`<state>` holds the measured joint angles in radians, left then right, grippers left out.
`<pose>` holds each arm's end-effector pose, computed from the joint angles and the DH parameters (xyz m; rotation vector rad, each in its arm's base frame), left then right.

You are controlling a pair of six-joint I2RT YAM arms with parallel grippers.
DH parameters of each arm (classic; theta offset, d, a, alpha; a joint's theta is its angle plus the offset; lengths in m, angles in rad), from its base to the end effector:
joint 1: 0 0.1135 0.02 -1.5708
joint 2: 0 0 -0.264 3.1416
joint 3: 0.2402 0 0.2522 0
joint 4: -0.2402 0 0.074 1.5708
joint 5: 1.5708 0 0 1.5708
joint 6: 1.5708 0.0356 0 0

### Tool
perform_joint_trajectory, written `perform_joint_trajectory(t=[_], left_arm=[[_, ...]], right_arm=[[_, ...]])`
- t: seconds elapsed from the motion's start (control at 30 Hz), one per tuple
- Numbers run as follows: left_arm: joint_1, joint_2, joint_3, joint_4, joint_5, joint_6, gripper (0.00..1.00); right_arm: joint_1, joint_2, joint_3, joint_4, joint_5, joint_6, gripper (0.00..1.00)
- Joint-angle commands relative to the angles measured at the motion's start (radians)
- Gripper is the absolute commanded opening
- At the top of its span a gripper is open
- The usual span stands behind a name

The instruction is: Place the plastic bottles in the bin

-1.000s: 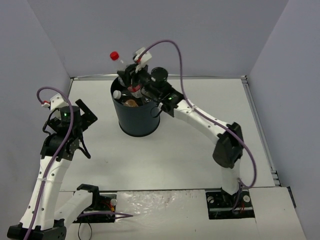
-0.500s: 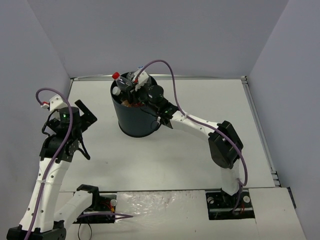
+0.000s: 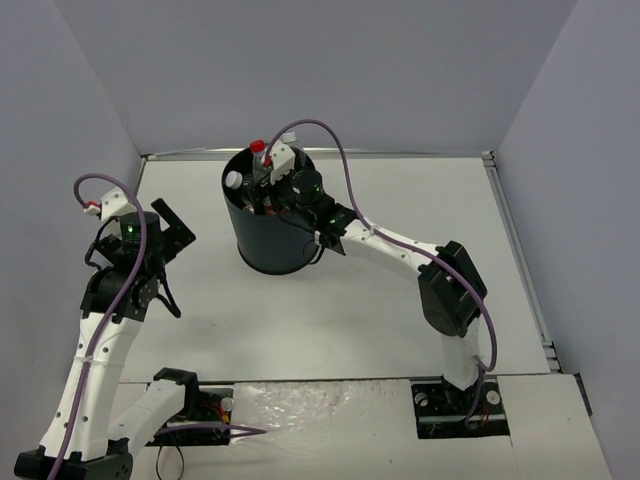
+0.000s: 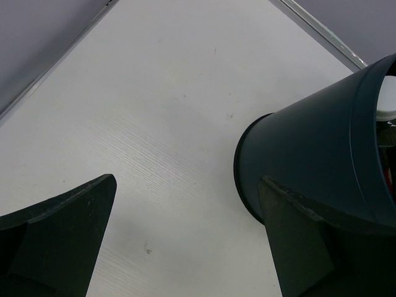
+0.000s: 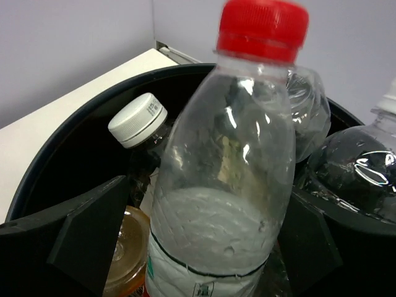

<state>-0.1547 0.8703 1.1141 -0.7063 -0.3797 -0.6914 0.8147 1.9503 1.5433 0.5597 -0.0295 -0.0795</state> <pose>0.1689 -0.0130 0.3849 -0.7548 1.8537 -0.1567 0.3250 0.3462 0.3335 -0.6483 1.2945 0.6263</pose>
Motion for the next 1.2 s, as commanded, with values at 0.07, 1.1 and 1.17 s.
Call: perform_joint_trajectory(t=[0.07,1.1,1.17], left_arm=[[0.009,0.004,0.022,0.039,0.010,-0.002,0.97],[0.014,0.012,-0.006,-0.039,-0.094,-0.045,0.97],[0.015,0.010,-0.022,-0.032,-0.095,-0.051,0.97]], right_arm=[[0.010,-0.144,0.106,0.016,-0.002,0.011,0.97],[-0.267,-1.164,-0.903,-0.429,0.832,0.634,1.00],[-0.269,-1.247,-0.969,-0.436,0.835,0.656,1.00]])
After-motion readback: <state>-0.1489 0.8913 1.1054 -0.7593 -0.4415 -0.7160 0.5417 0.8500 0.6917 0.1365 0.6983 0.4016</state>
